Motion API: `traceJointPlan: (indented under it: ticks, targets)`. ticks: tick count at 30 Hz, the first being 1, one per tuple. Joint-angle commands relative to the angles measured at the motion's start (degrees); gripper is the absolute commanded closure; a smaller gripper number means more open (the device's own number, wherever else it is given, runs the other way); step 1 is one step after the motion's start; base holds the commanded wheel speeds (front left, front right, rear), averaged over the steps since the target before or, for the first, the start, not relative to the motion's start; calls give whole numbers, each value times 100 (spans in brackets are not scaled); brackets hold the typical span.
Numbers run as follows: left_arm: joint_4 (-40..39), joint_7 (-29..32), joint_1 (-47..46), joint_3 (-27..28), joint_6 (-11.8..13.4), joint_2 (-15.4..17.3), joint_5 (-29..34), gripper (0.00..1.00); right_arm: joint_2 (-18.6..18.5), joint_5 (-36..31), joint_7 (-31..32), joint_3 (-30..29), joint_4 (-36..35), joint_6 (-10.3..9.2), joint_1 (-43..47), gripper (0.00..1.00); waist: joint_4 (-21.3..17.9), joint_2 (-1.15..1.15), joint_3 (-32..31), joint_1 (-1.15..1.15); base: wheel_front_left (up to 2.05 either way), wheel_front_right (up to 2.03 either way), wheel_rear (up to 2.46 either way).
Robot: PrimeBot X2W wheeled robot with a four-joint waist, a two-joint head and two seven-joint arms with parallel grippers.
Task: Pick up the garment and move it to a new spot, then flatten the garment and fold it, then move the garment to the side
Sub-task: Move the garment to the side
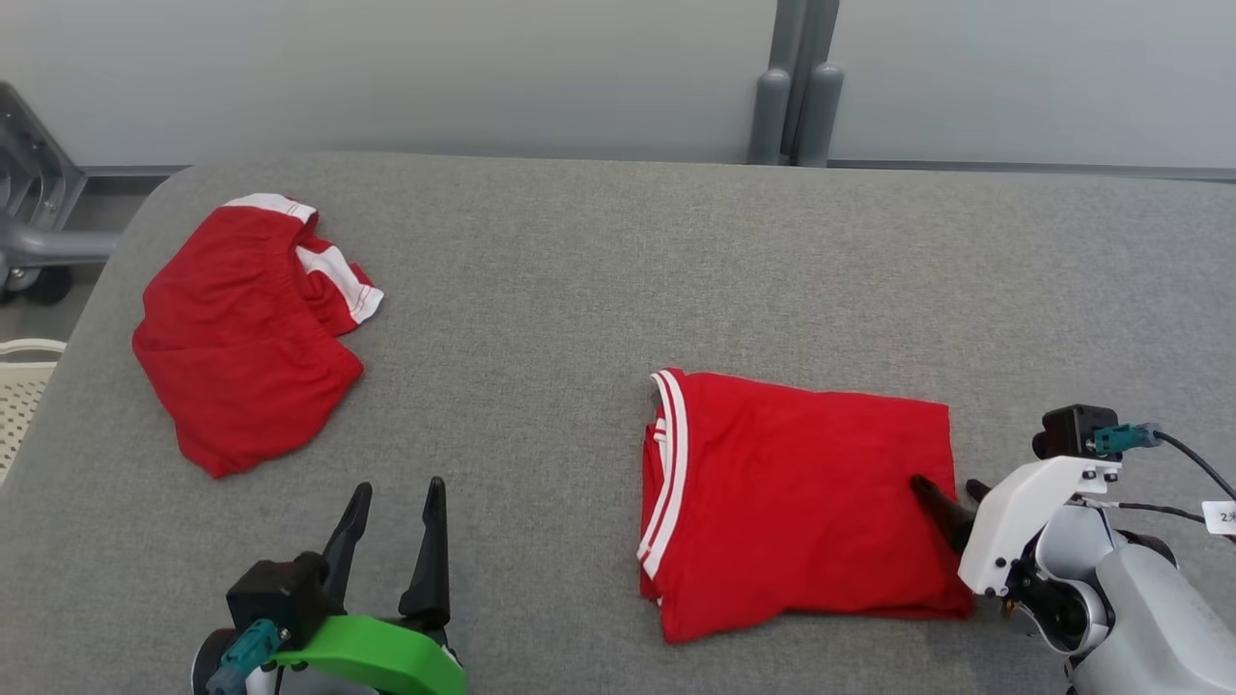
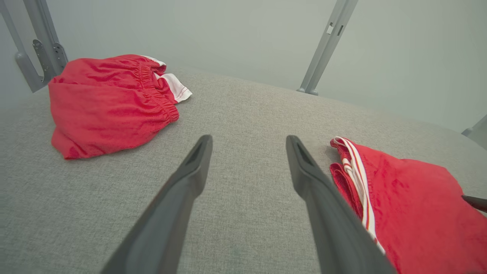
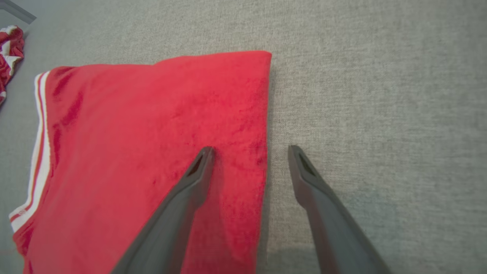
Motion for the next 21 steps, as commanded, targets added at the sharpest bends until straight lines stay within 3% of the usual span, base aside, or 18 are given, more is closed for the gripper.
traceJointPlan:
  ticks: [1, 5, 6, 8, 12, 21]
  targets:
    - [-9, 15, -104, 13, 11, 50, 30, 0, -52, 72, 20, 83, 120, 0, -112, 0, 91, 22, 73, 0, 0, 0, 0]
    - [-23, 9, -104, 14, 24, 62, 34, 0, -55, 250, 67, 263, 373, 0, -242, 0, 132, 22, 102, 0, 0, 0, 0]
    - [-25, 7, -100, 15, 26, 63, 33, 0, -50, 298, 83, 313, 415, 0, -262, 12, 136, 22, 106, 0, 0, 0, 0]
    - [-34, 2, -94, 23, 31, 68, 32, 0, -60, 394, 89, 404, 478, 0, -305, 56, 131, 22, 114, 0, 0, 0, 0]
    - [-58, -8, -105, 30, 45, 73, 37, 0, -155, 485, -20, 567, 492, 0, -420, 100, 71, 22, 137, 0, 0, 0, 0]
    - [-131, -16, -225, -8, 32, 41, 87, 0, -565, 224, -461, 812, 413, -1, -859, 100, -367, 22, 268, 0, 0, 0, 0]
